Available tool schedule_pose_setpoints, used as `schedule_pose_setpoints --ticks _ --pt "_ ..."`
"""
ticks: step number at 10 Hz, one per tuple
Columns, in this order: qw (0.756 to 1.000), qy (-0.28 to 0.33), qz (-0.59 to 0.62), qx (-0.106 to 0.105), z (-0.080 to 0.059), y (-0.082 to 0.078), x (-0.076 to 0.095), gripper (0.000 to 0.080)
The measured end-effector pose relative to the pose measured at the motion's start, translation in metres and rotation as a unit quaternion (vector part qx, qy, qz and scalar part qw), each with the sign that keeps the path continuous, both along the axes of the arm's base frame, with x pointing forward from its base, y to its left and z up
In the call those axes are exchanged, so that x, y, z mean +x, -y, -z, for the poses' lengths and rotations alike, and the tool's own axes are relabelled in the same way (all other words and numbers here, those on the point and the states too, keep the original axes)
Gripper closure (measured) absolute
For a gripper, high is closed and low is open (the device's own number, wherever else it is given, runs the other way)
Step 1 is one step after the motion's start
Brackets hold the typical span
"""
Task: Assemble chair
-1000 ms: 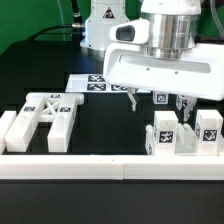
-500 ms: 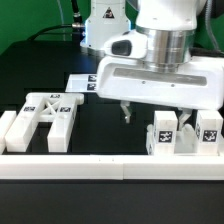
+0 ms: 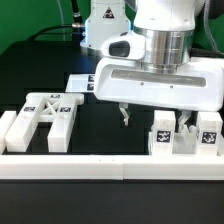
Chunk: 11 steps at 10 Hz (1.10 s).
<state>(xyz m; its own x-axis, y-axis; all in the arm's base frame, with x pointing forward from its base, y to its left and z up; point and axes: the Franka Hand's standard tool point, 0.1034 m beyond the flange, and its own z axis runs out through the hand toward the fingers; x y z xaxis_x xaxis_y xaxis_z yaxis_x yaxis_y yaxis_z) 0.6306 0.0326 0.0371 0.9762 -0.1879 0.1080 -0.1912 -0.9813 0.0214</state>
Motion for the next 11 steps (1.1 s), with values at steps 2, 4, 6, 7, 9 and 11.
schedule_pose_setpoints --ticks 2,4,6,7,9,11 --pt "0.999 0.005 -0.033 -0.009 0.007 -0.006 -0.008 0.0150" --pt "0.999 0.006 -0.039 -0.009 0.007 -0.011 -0.008 0.0150" --pt "0.999 0.005 -0.039 -0.010 0.009 -0.011 -0.009 0.0150" --pt "0.999 0.005 -0.039 -0.010 0.013 -0.011 -0.009 0.0150" --pt "0.999 0.001 -0.040 -0.012 0.021 -0.013 -0.013 0.0150" --pt "0.999 -0.001 -0.040 -0.012 0.025 -0.013 -0.015 0.0150"
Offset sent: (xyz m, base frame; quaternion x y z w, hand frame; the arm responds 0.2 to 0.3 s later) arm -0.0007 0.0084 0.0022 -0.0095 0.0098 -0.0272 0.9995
